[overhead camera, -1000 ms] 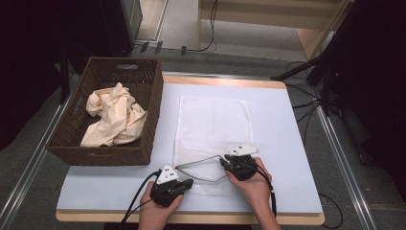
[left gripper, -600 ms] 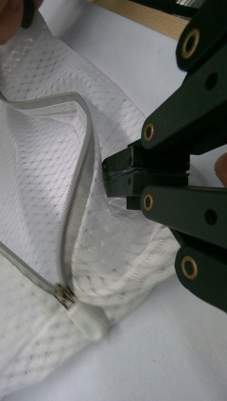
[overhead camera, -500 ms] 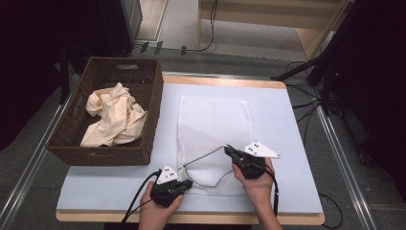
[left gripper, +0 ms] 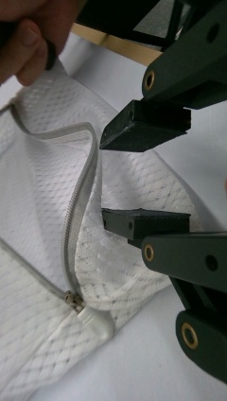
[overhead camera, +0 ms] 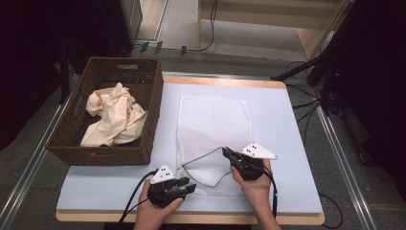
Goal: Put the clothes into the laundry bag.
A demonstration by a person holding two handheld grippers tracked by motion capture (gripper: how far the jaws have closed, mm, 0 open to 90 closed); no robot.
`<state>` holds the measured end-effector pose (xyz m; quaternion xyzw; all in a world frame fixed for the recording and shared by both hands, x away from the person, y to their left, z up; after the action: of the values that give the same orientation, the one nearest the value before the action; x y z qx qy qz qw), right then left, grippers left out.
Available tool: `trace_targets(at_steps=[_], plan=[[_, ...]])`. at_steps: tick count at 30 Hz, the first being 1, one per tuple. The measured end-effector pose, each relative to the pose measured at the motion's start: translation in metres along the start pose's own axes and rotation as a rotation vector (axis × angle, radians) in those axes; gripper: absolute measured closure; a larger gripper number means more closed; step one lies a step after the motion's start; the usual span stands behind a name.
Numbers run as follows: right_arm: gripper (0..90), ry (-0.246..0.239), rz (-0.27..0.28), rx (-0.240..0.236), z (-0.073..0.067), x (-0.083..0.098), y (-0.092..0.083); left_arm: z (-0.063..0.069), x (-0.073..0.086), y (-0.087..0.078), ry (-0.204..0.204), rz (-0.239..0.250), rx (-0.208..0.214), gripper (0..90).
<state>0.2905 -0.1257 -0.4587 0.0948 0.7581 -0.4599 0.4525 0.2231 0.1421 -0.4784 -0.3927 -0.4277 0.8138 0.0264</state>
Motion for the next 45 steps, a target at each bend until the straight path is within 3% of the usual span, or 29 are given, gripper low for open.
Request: trace_targets(at_steps=[2,9,13,20,33,35,45], plan=[[88.3,0.004,-0.004,-0.007,0.0,0.001,0.0,0.0,-0.001,-0.005,-0.011,0.02,0.009,57.8],[88.4,0.005,-0.008,-0.002,0.0,0.004,0.0,-0.006,-0.01,-0.026,-0.006,0.061,-0.015,44.1],[88.4,0.003,-0.013,-0.003,0.0,0.004,0.001,-0.008,-0.015,-0.035,0.02,0.068,0.015,35.3],[88.5,0.0,-0.01,-0.006,0.0,0.004,0.0,-0.007,-0.021,-0.045,0.057,0.079,0.007,14.8],[88.4,-0.001,-0.016,-0.01,-0.001,0.005,0.001,-0.018,-0.041,-0.065,0.083,0.12,-0.066,7.6],[88.4,-0.003,-0.02,-0.009,-0.001,0.005,0.001,-0.019,-0.044,-0.068,0.087,0.134,-0.078,2.5],[88.3,-0.009,-0.026,-0.012,-0.002,0.007,0.003,-0.026,-0.057,-0.082,0.099,0.168,-0.146,2.2]])
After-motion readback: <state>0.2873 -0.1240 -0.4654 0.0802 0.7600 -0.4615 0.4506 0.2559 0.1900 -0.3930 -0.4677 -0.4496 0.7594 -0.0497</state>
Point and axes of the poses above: each handheld gripper's, and its own axes: y roughly forward along the jaws, x roughly out of its underside, z roughly to its right, the point moved 1 cm from there along y, roughly forward along the jaws, and after that the axes turned 13 degrees about -z, right-handed, at the moved point
